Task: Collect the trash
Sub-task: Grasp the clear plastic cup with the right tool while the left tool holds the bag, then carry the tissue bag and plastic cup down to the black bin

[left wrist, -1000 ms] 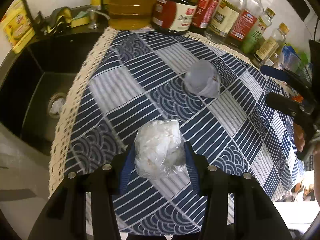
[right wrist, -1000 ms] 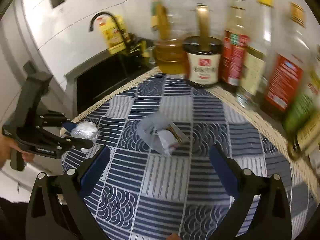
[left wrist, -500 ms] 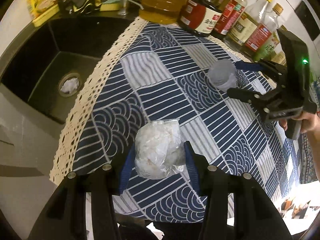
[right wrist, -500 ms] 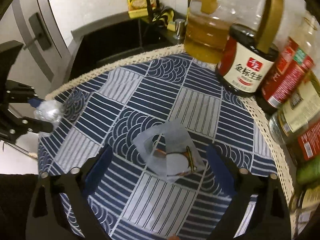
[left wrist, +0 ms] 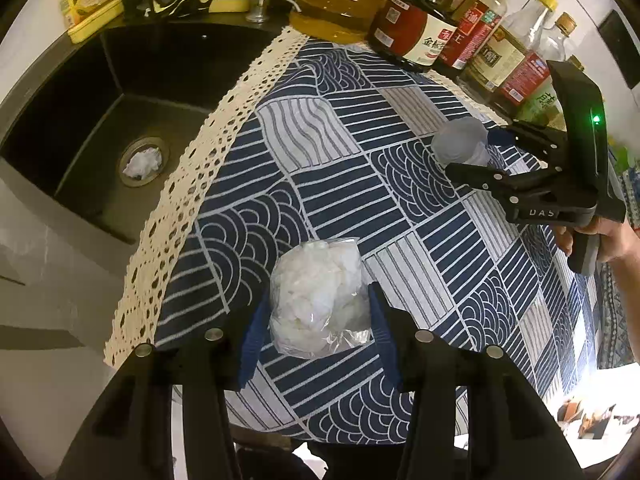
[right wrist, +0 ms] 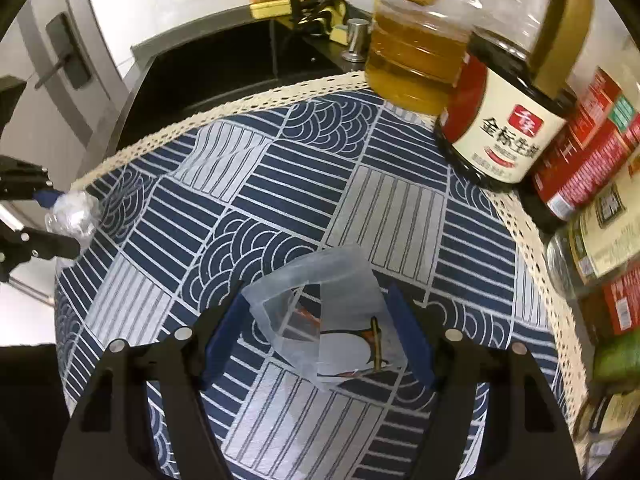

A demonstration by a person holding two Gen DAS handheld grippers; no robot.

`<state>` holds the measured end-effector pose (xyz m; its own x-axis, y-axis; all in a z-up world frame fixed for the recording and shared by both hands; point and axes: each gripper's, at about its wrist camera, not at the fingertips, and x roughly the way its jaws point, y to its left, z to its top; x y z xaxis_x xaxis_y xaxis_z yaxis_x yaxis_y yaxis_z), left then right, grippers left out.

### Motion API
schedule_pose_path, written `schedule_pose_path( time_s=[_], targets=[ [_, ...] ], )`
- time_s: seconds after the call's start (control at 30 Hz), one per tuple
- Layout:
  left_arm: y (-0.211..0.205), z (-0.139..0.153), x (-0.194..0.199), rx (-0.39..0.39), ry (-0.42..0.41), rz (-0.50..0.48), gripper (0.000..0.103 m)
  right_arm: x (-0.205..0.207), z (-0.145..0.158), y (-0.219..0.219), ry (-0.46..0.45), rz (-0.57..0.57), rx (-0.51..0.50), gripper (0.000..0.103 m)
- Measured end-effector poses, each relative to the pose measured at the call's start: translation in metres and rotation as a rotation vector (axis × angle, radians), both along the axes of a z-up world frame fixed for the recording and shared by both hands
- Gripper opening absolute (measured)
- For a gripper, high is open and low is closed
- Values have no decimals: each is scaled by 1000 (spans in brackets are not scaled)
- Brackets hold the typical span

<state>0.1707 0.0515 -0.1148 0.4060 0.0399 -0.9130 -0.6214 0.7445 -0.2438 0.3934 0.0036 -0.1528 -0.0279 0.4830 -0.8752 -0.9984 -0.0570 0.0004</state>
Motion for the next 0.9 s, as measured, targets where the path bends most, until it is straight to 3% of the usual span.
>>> schedule_pose_path(
  time_s=[0.37,0.6,0.9],
  targets=[
    [14,9,13,4,-48,-120,46,-11,27,-36,61,-213,16,70],
    [15,16,22,-10,-102,-233,46,-36,42,-74,122,-389,41,70],
    [3,27,10,-9,-148,-397,46,-83,51,-106,124,-554,73,70]
  ],
)
